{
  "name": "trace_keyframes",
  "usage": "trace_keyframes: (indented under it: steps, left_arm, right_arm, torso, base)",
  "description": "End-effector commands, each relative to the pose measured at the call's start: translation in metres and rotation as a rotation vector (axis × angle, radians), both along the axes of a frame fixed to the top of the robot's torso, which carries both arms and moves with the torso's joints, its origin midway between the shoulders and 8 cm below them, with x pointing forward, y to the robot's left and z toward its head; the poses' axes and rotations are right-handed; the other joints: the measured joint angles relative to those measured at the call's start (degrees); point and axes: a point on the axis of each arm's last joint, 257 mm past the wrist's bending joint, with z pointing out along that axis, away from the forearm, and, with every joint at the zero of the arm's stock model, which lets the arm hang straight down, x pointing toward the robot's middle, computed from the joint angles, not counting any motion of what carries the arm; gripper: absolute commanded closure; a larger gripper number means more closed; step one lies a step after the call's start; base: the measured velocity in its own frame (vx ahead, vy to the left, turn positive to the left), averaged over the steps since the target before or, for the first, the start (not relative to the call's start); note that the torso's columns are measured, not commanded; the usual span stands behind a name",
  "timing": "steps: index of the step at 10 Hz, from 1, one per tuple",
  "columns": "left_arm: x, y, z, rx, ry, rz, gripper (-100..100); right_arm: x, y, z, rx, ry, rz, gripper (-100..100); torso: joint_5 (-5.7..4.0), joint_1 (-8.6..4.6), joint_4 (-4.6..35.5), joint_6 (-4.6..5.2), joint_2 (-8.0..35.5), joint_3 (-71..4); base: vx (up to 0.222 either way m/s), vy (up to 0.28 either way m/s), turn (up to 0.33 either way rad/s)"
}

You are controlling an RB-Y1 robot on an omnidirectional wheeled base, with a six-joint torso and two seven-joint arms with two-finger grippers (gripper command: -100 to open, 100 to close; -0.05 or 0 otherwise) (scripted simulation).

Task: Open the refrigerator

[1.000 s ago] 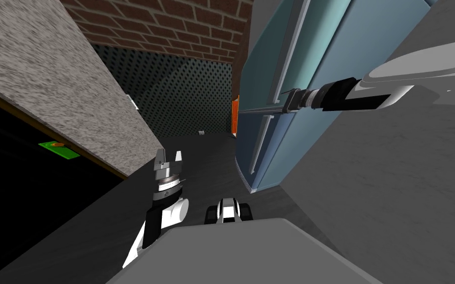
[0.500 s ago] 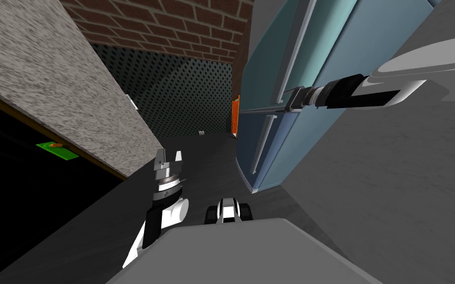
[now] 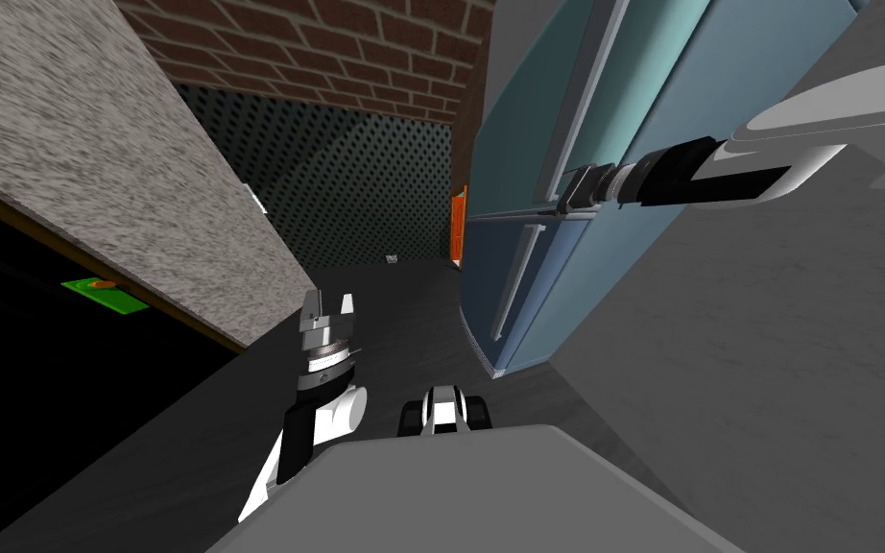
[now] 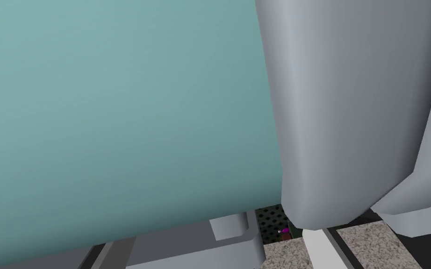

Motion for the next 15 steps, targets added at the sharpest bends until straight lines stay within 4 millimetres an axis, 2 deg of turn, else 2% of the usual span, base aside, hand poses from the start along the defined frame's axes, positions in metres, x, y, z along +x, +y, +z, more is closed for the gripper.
trace_keyframes:
  steps: [1, 4, 5, 8, 9, 10, 12, 13, 15]
  left_arm:
    - [0.000, 0.000, 0.000, 0.000, 0.000, 0.000, 0]
    - [0.000, 0.000, 0.000, 0.000, 0.000, 0.000, 0]
    - [0.000, 0.000, 0.000, 0.000, 0.000, 0.000, 0]
    - [0.000, 0.000, 0.000, 0.000, 0.000, 0.000, 0]
    - [0.000, 0.000, 0.000, 0.000, 0.000, 0.000, 0]
    - [0.000, 0.000, 0.000, -0.001, 0.000, 0.000, 0]
    - [0.000, 0.000, 0.000, -0.001, 0.000, 0.000, 0]
    - [0.000, 0.000, 0.000, -0.001, 0.000, 0.000, 0]
    - [0.000, 0.000, 0.000, -0.001, 0.000, 0.000, 0]
  right_arm:
    - [0.000, 0.001, 0.000, 0.000, 0.001, 0.002, 100]
    - [0.007, -0.019, 0.000, 0.004, 0.005, -0.056, 100]
    - [0.007, -0.019, 0.000, 0.004, 0.005, -0.056, 100]
    - [0.014, -0.039, 0.001, 0.005, 0.008, -0.113, 100]
    - [0.016, -0.048, 0.001, 0.005, 0.008, -0.141, 100]
    - [0.016, -0.048, 0.001, 0.005, 0.008, -0.141, 100]
    - [0.021, -0.067, 0.003, 0.003, 0.007, -0.197, 100]
    - [0.021, -0.067, 0.003, 0.003, 0.007, -0.197, 100]
    - [0.025, -0.086, 0.005, -0.001, 0.003, -0.252, 100]
  torso:
    - [0.00, -0.01, -0.1, -0.08, 0.0, -0.1]
    - [0.14, 0.54, -0.2, -0.15, 0.0, 0.0]
    - [0.16, 0.48, -0.1, -0.20, -0.1, -0.1]
    - [0.21, 0.21, -0.2, -0.37, -0.3, -0.3]
    - [0.17, 0.29, -0.2, -0.29, -0.3, -0.3]
    - [0.27, 0.49, -0.2, -0.27, -0.4, -0.4]
    - [0.27, 0.40, -0.2, -0.41, -0.5, -0.5]
    - [0.29, 0.44, -0.2, -0.35, -0.5, -0.5]
    - [0.30, 0.31, -0.1, -0.48, -0.4, -0.5]
  base:
    - [-0.001, 0.005, -0.012]
    - [0.034, 0.212, -0.077]
    - [0.040, 0.240, -0.042]
    - [0.038, 0.255, -0.062]
    - [0.073, 0.341, -0.102]
    - [0.081, 0.308, -0.073]
    - [0.068, 0.345, -0.087]
    - [0.066, 0.323, -0.064]
    - [0.016, 0.336, -0.075]
